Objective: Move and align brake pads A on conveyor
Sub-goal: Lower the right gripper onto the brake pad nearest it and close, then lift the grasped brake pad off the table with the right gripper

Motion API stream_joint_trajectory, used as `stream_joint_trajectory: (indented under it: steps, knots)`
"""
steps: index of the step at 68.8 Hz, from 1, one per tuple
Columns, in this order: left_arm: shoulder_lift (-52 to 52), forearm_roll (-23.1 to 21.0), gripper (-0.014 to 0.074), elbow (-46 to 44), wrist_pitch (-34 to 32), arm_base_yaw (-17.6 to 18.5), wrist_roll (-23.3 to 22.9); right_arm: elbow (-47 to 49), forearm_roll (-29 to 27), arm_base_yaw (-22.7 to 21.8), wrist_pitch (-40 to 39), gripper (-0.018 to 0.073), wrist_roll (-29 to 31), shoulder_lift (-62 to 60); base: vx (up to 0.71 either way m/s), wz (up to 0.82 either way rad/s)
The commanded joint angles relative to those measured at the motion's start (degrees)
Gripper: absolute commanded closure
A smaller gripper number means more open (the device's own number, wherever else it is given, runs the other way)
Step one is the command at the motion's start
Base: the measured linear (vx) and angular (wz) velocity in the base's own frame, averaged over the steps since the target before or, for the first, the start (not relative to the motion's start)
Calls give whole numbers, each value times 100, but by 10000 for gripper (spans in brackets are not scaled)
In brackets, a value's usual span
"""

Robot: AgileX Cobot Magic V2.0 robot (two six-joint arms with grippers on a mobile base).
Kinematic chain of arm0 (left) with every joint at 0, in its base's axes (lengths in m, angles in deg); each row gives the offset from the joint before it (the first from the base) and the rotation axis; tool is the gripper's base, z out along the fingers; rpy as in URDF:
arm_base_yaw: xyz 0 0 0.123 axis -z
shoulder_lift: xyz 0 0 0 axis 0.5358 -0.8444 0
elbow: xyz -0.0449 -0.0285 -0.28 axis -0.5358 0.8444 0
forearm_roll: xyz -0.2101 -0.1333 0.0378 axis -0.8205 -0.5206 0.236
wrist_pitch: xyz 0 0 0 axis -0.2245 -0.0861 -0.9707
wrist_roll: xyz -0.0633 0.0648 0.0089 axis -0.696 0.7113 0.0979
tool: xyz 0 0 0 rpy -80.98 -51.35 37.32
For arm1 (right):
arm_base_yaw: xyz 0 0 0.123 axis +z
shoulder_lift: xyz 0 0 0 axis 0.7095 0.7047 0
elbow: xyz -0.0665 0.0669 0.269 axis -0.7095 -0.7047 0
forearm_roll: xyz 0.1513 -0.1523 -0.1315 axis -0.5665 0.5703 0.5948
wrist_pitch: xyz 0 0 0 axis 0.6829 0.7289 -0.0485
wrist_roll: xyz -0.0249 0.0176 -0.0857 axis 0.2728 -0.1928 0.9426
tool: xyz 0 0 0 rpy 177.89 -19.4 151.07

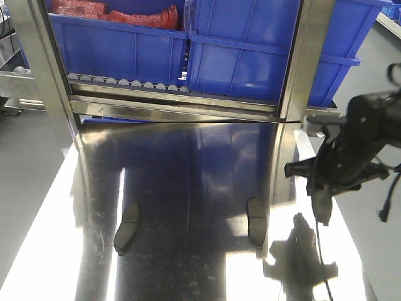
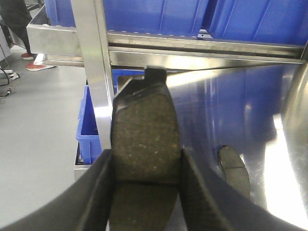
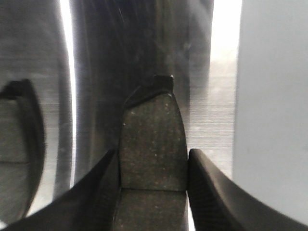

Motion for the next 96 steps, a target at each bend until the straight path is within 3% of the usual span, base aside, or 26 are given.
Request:
stream_joint_trajectory:
  steps: [1, 14, 35, 63, 78, 96]
  knots:
    - [-26, 8, 603, -160, -588, 24, -47, 148, 47, -23, -87, 566, 187, -800, 0, 0]
    - [-26, 8, 603, -160, -588, 24, -47, -118, 64, -12, -304, 566, 312, -1902, 0, 0]
    - [-26, 8, 603, -160, -588, 24, -47, -1583, 73, -12, -1275, 566, 501, -3952, 0, 0]
    - [-26, 8, 603, -160, -588, 24, -47, -3622, 57, -12, -3198, 566, 1041, -6453, 0, 0]
    - [-26, 8, 603, -160, -588, 24, -47, -4184, 45, -12, -3437, 566, 1009, -7311, 0, 0]
    - [-26, 8, 603, -160, -588, 24, -47, -4242, 15, -12, -3394, 566, 989, -7393, 0, 0]
